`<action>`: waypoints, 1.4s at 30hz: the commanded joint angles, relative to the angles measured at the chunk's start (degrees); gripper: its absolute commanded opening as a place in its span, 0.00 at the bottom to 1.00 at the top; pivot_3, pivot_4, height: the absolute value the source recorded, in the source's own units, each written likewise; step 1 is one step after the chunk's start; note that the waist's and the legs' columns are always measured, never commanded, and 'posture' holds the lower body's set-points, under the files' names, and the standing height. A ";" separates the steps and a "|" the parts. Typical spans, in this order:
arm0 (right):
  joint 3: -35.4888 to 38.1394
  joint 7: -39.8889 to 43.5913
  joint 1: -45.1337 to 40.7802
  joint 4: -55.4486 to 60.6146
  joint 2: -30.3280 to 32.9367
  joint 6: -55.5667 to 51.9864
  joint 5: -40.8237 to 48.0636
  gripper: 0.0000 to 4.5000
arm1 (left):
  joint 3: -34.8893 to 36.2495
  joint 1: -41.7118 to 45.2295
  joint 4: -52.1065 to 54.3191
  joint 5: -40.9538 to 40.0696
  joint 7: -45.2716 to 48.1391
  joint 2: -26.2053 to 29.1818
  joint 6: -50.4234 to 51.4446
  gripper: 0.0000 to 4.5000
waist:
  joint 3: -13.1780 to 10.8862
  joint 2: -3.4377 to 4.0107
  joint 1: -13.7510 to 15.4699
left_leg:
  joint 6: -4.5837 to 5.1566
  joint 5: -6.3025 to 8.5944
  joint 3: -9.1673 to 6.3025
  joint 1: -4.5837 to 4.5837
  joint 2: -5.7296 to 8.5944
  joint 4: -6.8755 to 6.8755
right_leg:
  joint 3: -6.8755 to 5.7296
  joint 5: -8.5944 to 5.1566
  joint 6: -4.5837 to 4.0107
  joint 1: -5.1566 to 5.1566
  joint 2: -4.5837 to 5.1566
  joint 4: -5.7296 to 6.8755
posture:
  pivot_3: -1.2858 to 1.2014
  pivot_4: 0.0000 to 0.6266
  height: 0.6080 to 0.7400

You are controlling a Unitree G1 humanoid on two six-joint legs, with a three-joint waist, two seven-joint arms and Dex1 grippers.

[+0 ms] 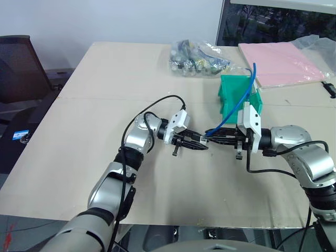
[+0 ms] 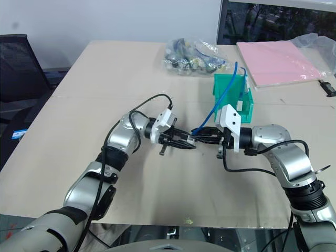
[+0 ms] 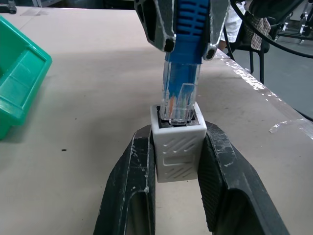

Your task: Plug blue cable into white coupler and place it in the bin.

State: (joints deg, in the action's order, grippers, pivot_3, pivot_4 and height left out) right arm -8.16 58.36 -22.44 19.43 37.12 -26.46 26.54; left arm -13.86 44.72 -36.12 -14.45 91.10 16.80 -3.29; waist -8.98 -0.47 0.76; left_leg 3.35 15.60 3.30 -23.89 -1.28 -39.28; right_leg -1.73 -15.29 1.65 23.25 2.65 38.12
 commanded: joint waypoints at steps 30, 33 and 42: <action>-11.06 0.71 4.22 -9.38 -2.00 2.58 -11.99 0.00 | 0.18 0.14 -5.81 5.25 -2.53 -7.51 -6.39 0.13 | 0.05 -0.01 -0.02 | -0.01 0.00 0.08 0.12 0.01 -0.07 | -0.05 0.00 0.00 -0.01 0.00 0.19 | 0.52 0.24 1.00; -13.06 1.03 4.65 -10.11 -1.28 -0.88 -12.75 0.00 | 0.30 0.06 -5.66 5.28 -2.39 -7.65 -6.39 0.13 | 0.07 -0.02 -0.04 | 0.02 0.01 0.08 0.17 0.01 -0.12 | -0.04 0.00 0.00 -0.01 0.00 0.33 | 0.52 0.24 1.00; -15.30 2.11 5.72 -10.71 -0.05 -2.89 -14.26 0.00 | 0.89 0.10 -5.79 5.48 -2.72 -7.84 -6.16 0.13 | 0.35 -0.16 -0.04 | 0.04 0.02 0.08 0.20 0.00 -0.14 | -0.02 0.00 0.00 -0.01 0.00 0.38 | 0.52 0.24 1.00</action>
State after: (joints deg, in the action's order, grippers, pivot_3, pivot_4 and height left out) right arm -15.62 59.04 -20.65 12.90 35.76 -24.75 16.55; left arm -14.43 43.20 -44.52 -5.23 87.71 11.77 -8.32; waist -8.63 -0.63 0.73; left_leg 3.39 15.62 3.38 -23.69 -1.28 -39.42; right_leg -1.76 -15.30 1.65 23.23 2.65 38.50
